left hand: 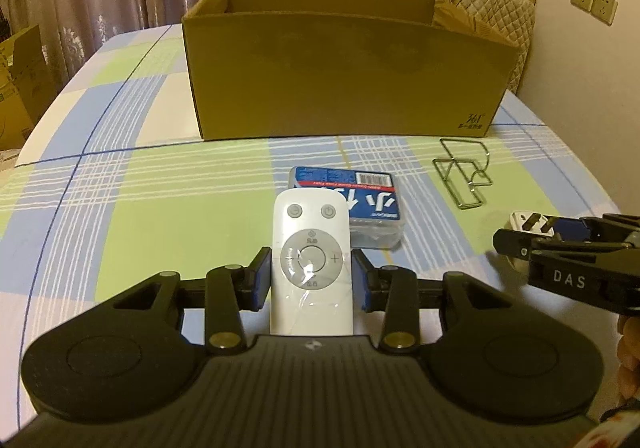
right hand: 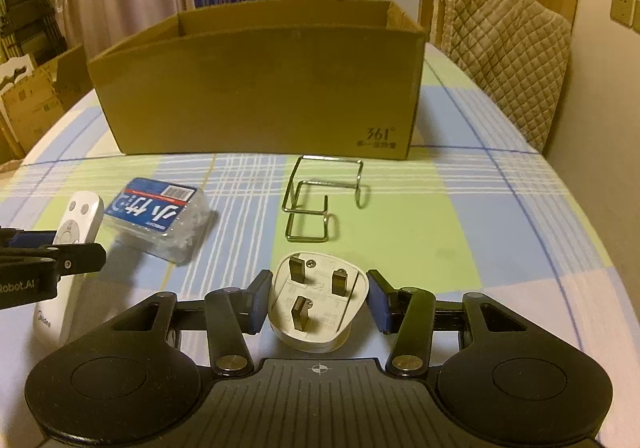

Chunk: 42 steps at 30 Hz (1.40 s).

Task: Organize rigid objects
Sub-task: 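Lift the remote and plug and carry them toward the box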

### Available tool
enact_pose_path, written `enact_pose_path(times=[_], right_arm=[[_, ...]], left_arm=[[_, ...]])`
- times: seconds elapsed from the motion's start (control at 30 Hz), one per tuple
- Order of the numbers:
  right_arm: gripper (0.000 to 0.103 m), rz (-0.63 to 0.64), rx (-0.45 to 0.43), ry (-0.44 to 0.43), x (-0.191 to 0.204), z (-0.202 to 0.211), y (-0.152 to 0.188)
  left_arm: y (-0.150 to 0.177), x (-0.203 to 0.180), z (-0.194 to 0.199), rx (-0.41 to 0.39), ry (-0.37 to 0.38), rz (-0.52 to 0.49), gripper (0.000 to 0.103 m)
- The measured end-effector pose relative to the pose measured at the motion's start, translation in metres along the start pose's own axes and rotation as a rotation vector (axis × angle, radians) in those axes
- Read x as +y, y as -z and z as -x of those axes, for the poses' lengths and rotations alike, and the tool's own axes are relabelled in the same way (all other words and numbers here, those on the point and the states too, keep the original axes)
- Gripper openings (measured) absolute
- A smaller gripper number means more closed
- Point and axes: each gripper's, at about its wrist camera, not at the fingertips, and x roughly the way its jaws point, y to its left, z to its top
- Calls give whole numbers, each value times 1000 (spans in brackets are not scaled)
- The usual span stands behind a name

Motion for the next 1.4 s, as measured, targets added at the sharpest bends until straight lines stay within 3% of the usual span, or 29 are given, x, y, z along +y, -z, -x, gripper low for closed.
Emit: enact_pose_path(times=[0.73, 1.1, 1.4], right_arm=[[47, 22, -150, -17, 8, 79, -28], [47, 26, -178, -28, 6, 90, -39], [47, 41, -197, -49, 2, 86, -68]], left_arm=[[-28, -16, 68, -110, 9, -27, 35], [-42, -14, 79, -134, 28, -21, 35], [-78, -8, 72, -140, 75, -18, 35]])
